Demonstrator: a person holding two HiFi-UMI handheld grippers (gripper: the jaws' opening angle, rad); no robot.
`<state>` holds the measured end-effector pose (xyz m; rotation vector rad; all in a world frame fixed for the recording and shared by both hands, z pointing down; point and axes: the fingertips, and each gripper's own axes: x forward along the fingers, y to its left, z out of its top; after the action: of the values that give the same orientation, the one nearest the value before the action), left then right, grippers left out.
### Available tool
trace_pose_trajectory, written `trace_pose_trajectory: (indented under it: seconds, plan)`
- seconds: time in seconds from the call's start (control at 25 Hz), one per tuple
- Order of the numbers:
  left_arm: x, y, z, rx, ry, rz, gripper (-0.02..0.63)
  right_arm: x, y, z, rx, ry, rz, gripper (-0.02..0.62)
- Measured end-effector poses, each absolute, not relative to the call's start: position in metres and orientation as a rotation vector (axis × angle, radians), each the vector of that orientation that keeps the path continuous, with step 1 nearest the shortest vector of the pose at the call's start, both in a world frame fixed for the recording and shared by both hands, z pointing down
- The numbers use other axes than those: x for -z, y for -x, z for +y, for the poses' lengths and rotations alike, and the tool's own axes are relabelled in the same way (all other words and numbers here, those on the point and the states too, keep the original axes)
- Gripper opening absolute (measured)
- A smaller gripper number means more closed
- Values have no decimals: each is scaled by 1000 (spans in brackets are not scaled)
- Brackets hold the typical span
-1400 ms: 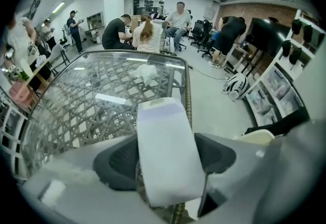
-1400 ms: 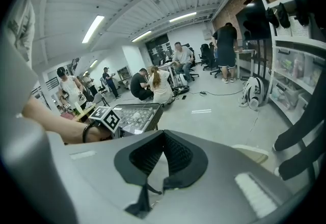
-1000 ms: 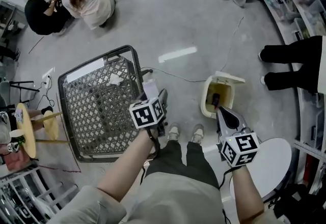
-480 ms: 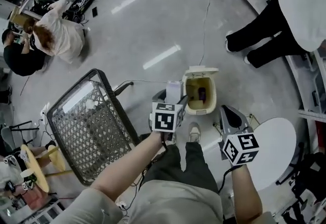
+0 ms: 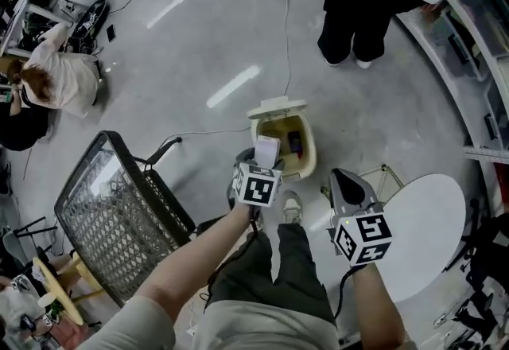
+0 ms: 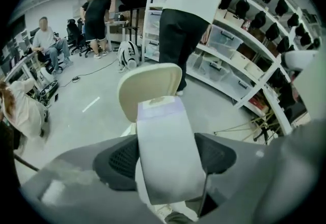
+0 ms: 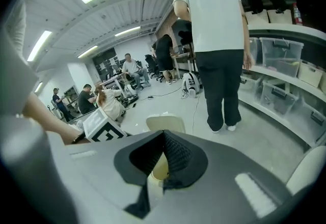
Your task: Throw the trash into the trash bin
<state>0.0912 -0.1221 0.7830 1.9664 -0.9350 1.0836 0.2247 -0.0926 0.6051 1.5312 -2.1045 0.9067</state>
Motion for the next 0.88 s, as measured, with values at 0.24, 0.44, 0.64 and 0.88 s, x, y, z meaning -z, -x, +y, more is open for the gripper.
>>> trace_pose_trajectory:
  seconds: [0.24, 0.44, 0.64, 0.88]
  plan:
    - [-847, -109, -118, -1161, -1954, -872, 354, -653, -237, -89, -944, -1532, -2087, 3]
    - [-896, -118, -120, -1210, -1926, -846, 354, -683, -240, -89, -971, -1534, -2078, 3]
    - [-920, -121, -116, -1176, -1885, -856, 354, -699, -242, -79, -986, -1550, -2075, 3]
    - [-911, -118, -126, -1111, -1921, -914, 360, -703, -244, -74, -973, -1555, -2069, 3]
